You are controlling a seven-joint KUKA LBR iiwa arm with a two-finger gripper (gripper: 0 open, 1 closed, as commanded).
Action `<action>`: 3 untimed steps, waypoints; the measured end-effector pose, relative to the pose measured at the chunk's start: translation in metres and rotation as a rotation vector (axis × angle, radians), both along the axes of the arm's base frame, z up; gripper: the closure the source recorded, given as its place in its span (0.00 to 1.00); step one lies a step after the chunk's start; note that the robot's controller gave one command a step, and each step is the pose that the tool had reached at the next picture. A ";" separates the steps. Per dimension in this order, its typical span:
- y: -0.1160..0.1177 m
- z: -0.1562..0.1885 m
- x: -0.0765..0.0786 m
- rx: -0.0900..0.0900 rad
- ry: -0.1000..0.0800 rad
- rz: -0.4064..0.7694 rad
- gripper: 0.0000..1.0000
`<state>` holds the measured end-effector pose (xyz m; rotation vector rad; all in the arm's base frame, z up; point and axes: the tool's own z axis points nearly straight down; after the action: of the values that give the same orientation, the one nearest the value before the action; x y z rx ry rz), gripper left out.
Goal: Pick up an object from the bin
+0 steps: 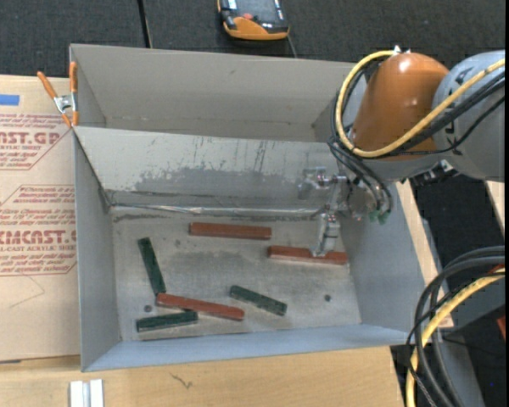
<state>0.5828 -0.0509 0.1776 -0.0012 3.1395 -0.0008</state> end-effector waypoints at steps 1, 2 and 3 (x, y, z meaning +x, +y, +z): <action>-0.019 -0.085 -0.013 0.000 -0.004 0.026 0.00; -0.020 -0.098 -0.018 0.002 0.006 0.003 0.00; -0.027 -0.077 -0.014 0.001 -0.002 -0.093 0.00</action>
Offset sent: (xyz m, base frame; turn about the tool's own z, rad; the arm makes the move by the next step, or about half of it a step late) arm -0.0171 -0.0200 -0.0521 0.0340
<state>0.5685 -0.0780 0.1009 0.1441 3.1343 0.0007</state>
